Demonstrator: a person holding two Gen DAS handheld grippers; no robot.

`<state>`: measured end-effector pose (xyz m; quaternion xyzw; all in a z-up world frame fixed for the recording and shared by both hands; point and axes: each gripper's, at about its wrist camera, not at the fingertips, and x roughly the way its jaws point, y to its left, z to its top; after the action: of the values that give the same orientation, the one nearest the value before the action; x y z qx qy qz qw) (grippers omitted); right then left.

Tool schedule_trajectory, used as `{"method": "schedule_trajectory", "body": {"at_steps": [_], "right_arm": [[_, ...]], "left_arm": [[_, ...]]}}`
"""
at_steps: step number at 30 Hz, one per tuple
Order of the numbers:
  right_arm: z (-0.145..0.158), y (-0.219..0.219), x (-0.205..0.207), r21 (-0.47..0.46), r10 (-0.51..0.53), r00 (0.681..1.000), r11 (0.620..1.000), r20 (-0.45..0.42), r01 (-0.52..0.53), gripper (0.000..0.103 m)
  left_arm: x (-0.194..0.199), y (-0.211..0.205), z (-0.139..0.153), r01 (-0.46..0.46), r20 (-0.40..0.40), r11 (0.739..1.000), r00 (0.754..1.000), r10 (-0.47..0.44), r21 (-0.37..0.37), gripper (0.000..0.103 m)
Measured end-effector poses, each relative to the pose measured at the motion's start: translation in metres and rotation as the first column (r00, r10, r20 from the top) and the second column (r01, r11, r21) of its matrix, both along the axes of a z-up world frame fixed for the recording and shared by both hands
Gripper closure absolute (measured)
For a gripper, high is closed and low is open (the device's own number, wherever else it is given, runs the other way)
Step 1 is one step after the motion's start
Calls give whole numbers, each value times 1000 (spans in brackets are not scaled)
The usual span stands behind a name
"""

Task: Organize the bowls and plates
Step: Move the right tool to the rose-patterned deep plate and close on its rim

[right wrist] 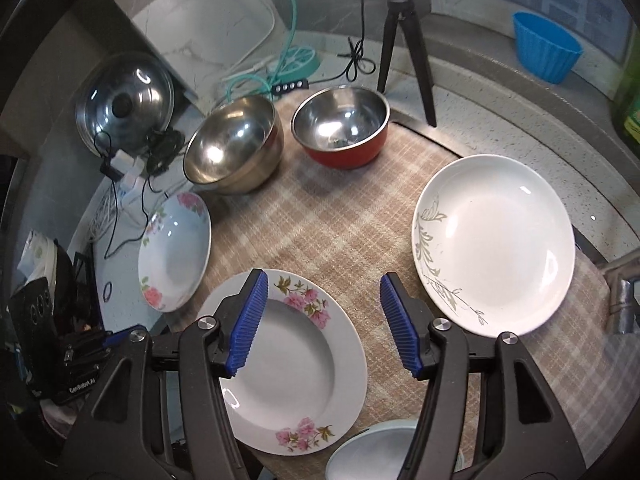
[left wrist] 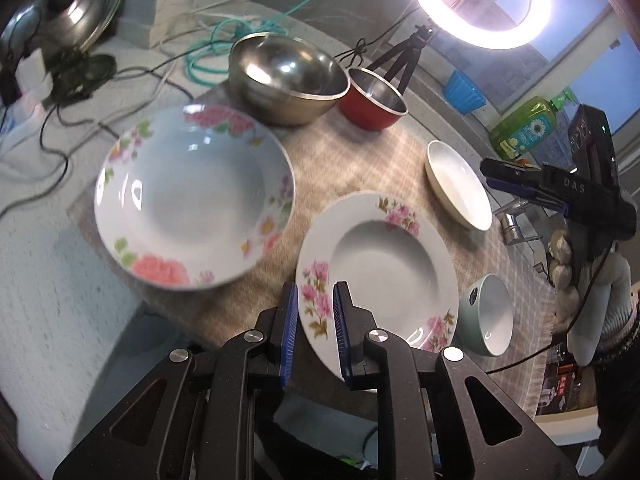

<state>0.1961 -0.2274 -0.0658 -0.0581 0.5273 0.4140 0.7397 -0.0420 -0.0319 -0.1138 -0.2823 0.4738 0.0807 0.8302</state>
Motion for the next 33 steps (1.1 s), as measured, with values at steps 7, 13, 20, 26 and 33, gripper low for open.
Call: {"method": "schedule_trajectory", "body": {"at_steps": [7, 13, 20, 26, 33], "right_arm": [[19, -13, -25, 15, -105, 994, 994, 4, 105, 25], [28, -5, -57, 1, -184, 982, 983, 33, 184, 16], [22, 21, -88, 47, -227, 973, 972, -25, 228, 16], [4, 53, -97, 84, -218, 973, 971, -79, 225, 25], [-29, 93, -100, 37, -170, 980, 984, -101, 174, 49]], "left_arm": [[14, 39, 19, 48, 22, 997, 999, -50, 63, 70], [15, 81, 14, 64, 3, 996, 998, -64, 65, 59], [15, 136, 0, 55, -24, 997, 998, -54, 60, 59], [10, 162, -15, 33, -35, 999, 999, -32, 29, 60], [8, 175, -31, 30, -57, 1000, 998, -31, -8, 67]]}}
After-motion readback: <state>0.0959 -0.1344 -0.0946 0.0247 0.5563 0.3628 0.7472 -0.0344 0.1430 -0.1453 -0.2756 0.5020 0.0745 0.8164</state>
